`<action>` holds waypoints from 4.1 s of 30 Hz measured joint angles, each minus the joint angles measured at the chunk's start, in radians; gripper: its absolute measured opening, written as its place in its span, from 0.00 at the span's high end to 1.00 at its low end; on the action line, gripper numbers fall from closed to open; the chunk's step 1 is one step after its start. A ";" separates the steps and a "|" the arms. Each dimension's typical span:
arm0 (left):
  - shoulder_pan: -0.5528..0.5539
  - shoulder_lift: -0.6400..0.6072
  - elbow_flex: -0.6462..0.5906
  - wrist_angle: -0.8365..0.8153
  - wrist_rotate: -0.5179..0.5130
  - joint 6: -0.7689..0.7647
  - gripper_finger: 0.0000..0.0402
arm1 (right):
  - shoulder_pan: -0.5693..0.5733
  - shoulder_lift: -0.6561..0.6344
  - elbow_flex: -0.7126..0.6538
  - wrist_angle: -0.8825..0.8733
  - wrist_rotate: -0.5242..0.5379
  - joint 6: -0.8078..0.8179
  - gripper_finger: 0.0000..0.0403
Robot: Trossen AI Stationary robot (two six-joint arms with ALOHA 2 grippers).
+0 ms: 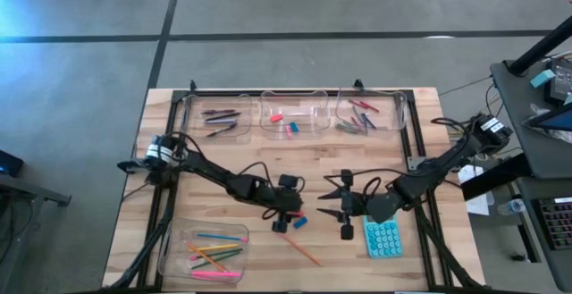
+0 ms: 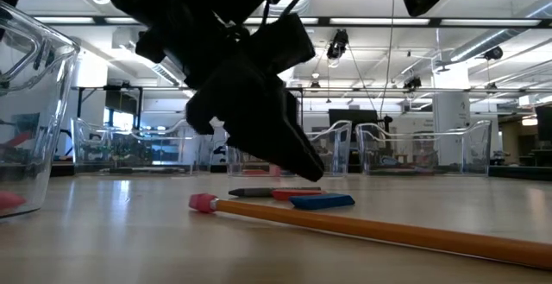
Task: Sort crayons/erasers/pens/pencils in bins
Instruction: Put the orange eraser into the top middle transparent bin
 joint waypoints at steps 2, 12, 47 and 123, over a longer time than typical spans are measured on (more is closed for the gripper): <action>0.000 0.000 -0.002 -0.016 -0.005 0.001 0.53 | 0.000 0.001 0.000 0.002 0.000 0.000 0.67; -0.001 0.000 -0.003 -0.041 -0.051 0.024 0.53 | 0.002 0.001 -0.001 0.002 0.002 0.003 0.67; -0.072 -0.002 -0.005 -0.100 -0.059 0.052 0.56 | 0.002 0.002 -0.001 0.001 0.003 0.012 0.67; 0.684 -0.253 0.037 -0.240 -0.011 0.132 0.95 | 0.004 0.002 -0.010 0.001 0.003 0.019 0.67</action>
